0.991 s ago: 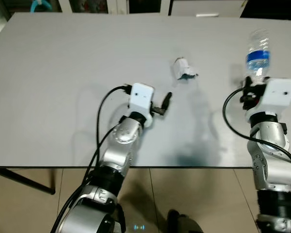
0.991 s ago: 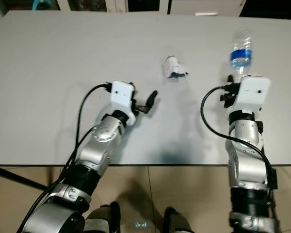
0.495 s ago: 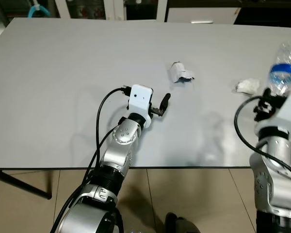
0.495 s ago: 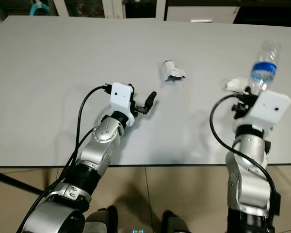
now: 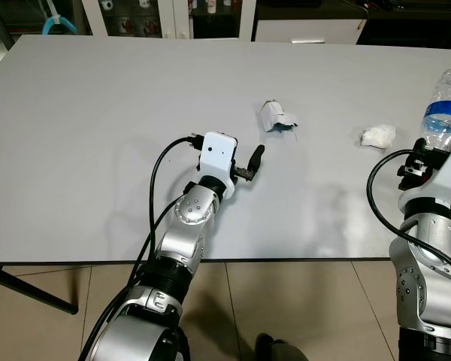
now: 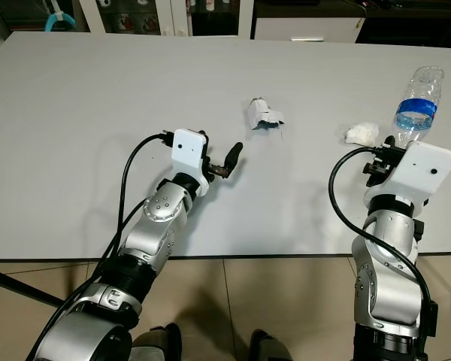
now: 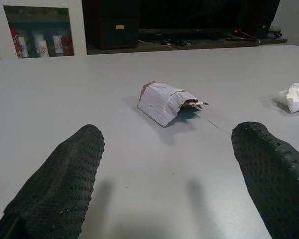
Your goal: Picking trash to rubbish bin
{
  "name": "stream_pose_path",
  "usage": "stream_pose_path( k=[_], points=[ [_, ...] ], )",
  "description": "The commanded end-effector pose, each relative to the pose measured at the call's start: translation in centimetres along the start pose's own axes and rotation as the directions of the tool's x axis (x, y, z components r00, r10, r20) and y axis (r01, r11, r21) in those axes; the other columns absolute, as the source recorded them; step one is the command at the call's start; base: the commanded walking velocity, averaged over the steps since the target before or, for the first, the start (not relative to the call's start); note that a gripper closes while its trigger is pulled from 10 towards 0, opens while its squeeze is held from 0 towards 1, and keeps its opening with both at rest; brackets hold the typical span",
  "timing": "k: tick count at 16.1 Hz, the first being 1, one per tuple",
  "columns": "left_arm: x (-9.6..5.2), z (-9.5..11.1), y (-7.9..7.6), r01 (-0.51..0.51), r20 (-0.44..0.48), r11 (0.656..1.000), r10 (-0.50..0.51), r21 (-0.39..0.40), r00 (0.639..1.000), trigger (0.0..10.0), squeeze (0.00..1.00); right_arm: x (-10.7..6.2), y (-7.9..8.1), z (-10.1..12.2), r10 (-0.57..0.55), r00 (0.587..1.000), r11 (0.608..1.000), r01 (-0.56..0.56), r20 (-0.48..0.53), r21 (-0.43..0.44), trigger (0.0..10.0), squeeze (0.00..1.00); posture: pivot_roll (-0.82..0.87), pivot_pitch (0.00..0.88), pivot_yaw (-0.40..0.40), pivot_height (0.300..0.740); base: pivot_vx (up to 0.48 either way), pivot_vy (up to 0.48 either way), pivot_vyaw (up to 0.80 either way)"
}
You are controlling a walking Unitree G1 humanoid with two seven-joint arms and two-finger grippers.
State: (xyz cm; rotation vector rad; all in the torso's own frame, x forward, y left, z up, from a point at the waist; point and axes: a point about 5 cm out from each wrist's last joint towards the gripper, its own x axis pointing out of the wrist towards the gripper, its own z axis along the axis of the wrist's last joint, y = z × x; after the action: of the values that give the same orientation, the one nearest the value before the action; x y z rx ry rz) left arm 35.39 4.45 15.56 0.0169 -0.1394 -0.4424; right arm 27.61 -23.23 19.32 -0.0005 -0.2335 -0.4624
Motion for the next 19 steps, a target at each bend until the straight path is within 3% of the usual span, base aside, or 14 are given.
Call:
stream_pose_path(
  k=[1, 19],
  points=[
    [-0.01, -0.26, -0.23, -0.003, -0.01, 1.0, 0.003, -0.007, 1.0, 10.0, 0.0, -0.13, -0.62, 0.22, -0.027, 1.0, 1.0, 0.027, 0.004, -0.01, 10.0, 0.0, 0.05, 0.123, -0.034, 0.74, 0.0, 0.0, 0.0],
    [-0.01, -0.26, -0.23, -0.003, -0.01, 1.0, 0.003, -0.007, 1.0, 10.0, 0.0, -0.13, -0.62, 0.22, -0.027, 1.0, 1.0, 0.027, 0.004, -0.01, 10.0, 0.0, 0.05, 0.123, -0.034, 0.74, 0.0, 0.0, 0.0]
  ],
)
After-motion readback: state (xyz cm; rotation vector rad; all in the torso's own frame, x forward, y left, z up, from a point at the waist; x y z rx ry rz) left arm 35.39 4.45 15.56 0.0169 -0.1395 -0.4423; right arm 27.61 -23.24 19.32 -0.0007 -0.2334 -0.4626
